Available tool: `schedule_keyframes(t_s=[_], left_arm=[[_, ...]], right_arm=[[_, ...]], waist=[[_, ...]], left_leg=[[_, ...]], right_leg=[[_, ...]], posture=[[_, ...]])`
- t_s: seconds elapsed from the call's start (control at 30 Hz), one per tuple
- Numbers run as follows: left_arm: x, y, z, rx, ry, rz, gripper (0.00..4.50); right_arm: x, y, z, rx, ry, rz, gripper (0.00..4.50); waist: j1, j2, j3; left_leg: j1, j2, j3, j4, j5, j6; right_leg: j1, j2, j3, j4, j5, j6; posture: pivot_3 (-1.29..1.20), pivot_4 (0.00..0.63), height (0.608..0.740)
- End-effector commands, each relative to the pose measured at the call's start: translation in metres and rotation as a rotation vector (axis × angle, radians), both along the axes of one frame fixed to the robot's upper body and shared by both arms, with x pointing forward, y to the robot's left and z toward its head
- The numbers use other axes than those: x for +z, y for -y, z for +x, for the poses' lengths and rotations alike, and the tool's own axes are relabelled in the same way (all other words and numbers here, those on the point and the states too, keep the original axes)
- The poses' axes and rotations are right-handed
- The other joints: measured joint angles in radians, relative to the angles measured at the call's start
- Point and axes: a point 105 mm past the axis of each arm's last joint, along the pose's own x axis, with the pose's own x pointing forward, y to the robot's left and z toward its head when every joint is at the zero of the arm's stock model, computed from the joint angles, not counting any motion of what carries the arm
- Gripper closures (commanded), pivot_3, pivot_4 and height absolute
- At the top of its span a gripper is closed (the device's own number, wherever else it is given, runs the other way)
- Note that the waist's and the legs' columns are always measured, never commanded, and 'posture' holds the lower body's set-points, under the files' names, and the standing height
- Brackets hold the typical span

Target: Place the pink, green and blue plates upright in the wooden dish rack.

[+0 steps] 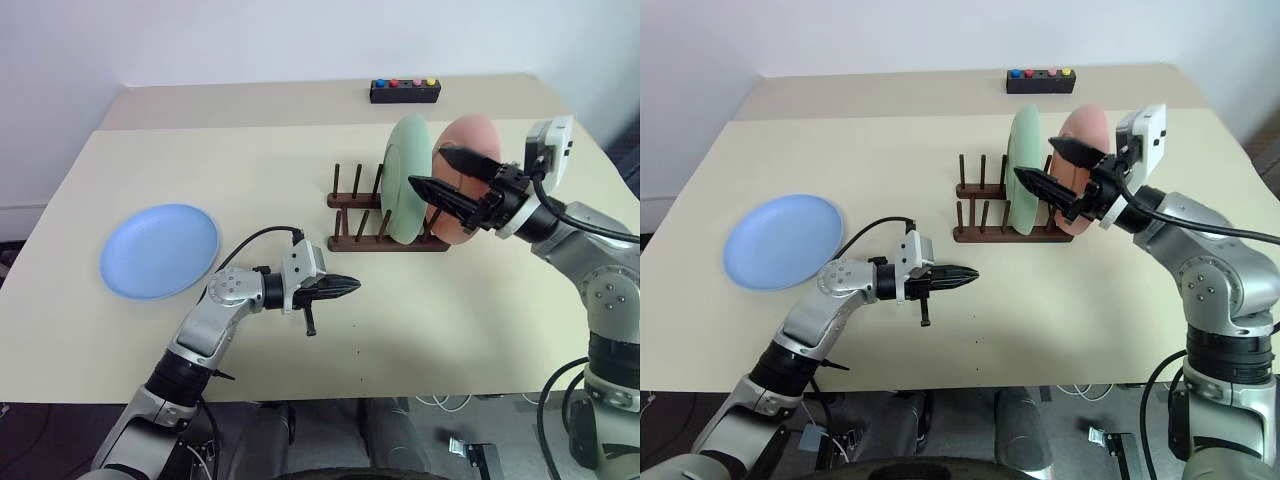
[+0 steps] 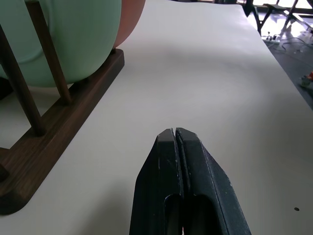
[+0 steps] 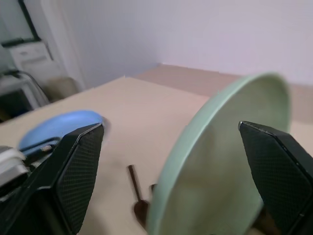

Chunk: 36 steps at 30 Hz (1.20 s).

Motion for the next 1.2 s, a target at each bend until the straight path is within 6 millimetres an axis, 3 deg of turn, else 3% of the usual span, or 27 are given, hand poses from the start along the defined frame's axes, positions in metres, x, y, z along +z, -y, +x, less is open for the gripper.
schedule_keyframes(t_s=[0.03,0.27,0.3,0.4,0.5,0.6,0.8,0.97,1.07,1.2], left_arm=[[0.014,-0.003,0.001,0.005,0.044,-0.03,4.5],[0.033,-0.025,0.008,0.082,0.052,-0.08,4.5],[0.036,-0.031,0.01,0.107,0.05,-0.092,4.25],[0.048,-0.048,0.017,0.179,0.025,-0.139,3.19],[0.069,-0.09,0.033,0.37,0.065,-0.189,1.62],[0.08,-0.119,0.041,0.496,0.089,-0.199,0.15],[0.087,-0.206,0.064,0.924,0.125,-0.099,0.03],[0.092,-0.253,0.064,1.153,0.084,-0.086,0.03],[0.084,-0.289,0.062,1.337,0.015,-0.021,0.03],[0.072,-0.32,0.055,1.506,-0.071,0.042,0.03]], right_arm=[[0.024,-0.008,-0.011,0.028,0.126,-0.042,0.02],[0.046,-0.022,-0.024,0.054,0.274,-0.128,0.02],[0.047,-0.024,-0.026,0.062,0.291,-0.149,0.0],[0.044,-0.027,-0.029,0.068,0.341,-0.241,0.0],[0.032,-0.04,-0.035,0.117,0.383,-0.363,0.0],[0.014,-0.05,-0.037,0.153,0.413,-0.484,0.0],[-0.016,-0.072,-0.033,0.21,0.497,-0.626,0.0],[-0.027,-0.084,-0.041,0.299,0.526,-0.612,0.0],[-0.037,-0.086,-0.041,0.32,0.51,-0.607,0.0],[-0.045,-0.085,-0.037,0.321,0.489,-0.6,0.0]], waist=[[0.0,0.0,0.0],[-0.001,0.0,0.0],[-0.001,0.0,0.0],[-0.001,0.0,0.0],[-0.004,0.0,0.0],[-0.006,-0.001,0.0],[-0.005,-0.003,0.002],[-0.004,-0.006,0.004],[-0.003,-0.008,0.004],[-0.005,-0.008,0.004]], left_leg=[[0.0,0.0,0.0,0.0,0.0,0.0],[0.0,0.0,0.0,0.0,0.0,0.0],[-0.001,0.0,0.0,0.0,0.0,0.0],[-0.001,0.0,0.0,0.0,0.0,0.0],[-0.001,0.0,0.0,0.0,0.0,0.0],[-0.001,0.001,0.0,-0.001,0.0,0.0],[-0.001,0.001,0.0,-0.001,0.0,0.0],[-0.001,0.001,0.0,-0.001,0.0,0.0],[-0.001,0.001,0.0,-0.001,0.0,0.0],[-0.001,0.001,0.0,-0.001,0.0,0.0]], right_leg=[[0.0,0.0,0.0,0.0,0.0,0.0],[-0.001,0.0,0.0,0.0,0.0,0.0],[-0.001,0.0,0.0,0.0,0.0,0.0],[-0.001,0.0,0.0,0.0,0.0,0.0],[-0.001,0.0,0.0,0.0,0.0,0.0],[-0.002,0.0,0.0,0.0,0.0,0.0],[-0.003,0.0,0.0,0.0,0.0,0.0],[-0.003,0.0,0.0,0.0,0.0,0.0],[-0.003,0.0,-0.001,0.0,0.0,0.0],[-0.003,0.0,-0.001,0.001,0.0,0.0]], posture=[[0.0,0.15,0.74],[0.0,0.15,0.74],[0.0,0.15,0.74],[0.0,0.15,0.74],[0.0,0.15,0.74],[0.0,0.15,0.74],[0.0,0.15,0.74],[0.0,0.15,0.74],[0.0,0.15,0.74],[0.0,0.15,0.74]])
